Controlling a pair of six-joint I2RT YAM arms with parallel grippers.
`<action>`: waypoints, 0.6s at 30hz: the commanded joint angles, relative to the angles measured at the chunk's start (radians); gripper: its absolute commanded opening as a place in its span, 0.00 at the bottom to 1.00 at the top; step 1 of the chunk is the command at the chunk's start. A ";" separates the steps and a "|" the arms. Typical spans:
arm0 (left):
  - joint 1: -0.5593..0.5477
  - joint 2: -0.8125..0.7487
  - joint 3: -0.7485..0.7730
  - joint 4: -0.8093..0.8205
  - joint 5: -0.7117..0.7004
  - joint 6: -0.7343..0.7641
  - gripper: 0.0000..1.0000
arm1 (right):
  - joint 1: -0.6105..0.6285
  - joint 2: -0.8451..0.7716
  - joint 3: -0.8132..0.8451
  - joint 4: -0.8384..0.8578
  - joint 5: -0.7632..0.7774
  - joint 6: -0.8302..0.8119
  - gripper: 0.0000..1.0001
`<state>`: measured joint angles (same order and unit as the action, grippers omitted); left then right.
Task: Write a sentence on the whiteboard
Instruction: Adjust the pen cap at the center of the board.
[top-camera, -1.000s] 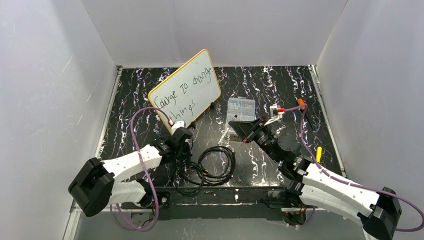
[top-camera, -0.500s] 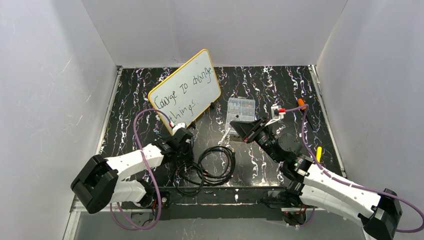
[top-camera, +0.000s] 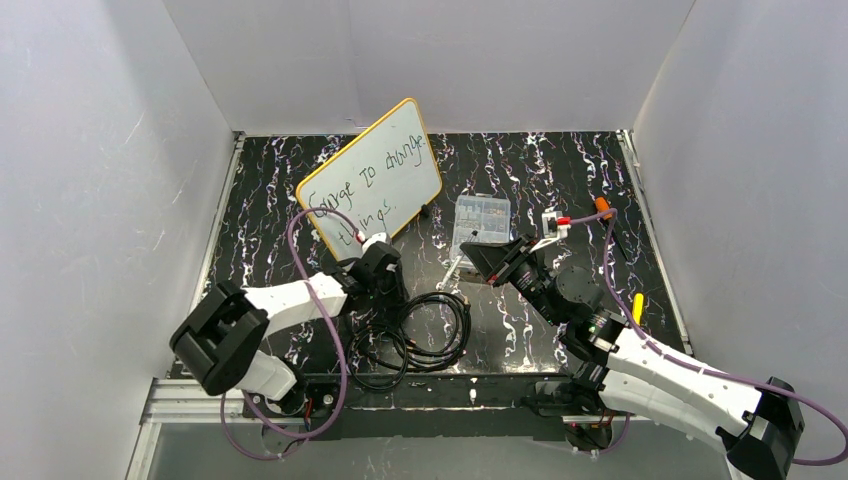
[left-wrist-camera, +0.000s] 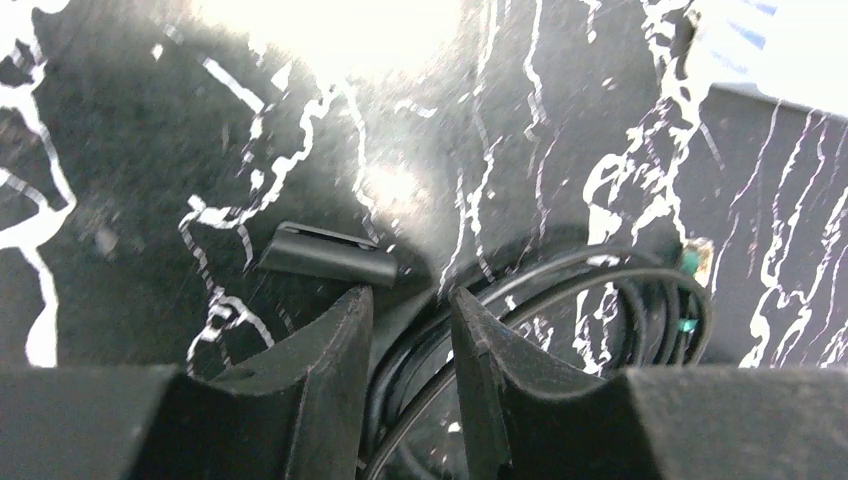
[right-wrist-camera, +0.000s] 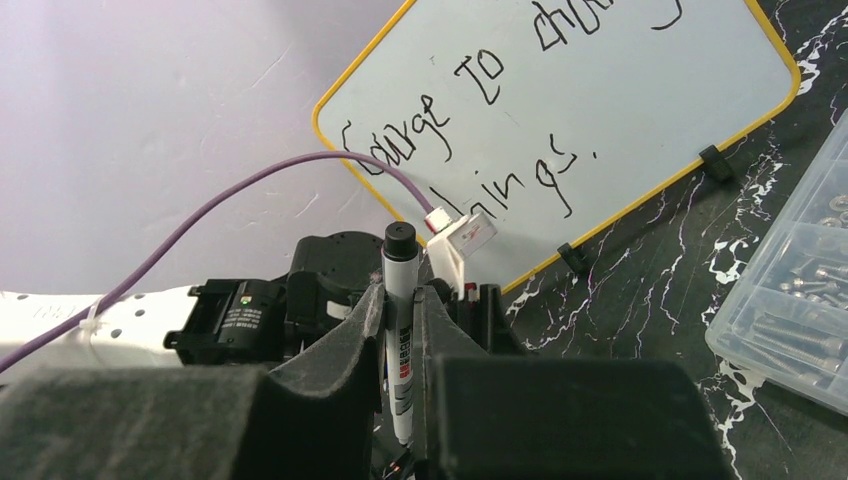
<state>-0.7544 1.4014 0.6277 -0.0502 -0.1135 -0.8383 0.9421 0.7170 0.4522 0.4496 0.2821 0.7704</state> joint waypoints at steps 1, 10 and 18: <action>0.016 0.056 0.062 0.042 -0.035 0.029 0.33 | -0.002 -0.019 0.006 0.012 0.017 -0.015 0.01; 0.040 -0.025 0.072 0.116 -0.026 0.173 0.42 | -0.002 -0.053 0.003 -0.015 0.034 -0.018 0.01; 0.136 -0.090 0.054 0.043 0.207 0.521 0.62 | -0.002 -0.081 -0.003 -0.029 0.042 -0.021 0.01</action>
<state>-0.6647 1.3289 0.6800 0.0574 -0.0429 -0.5449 0.9421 0.6579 0.4484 0.4042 0.2943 0.7593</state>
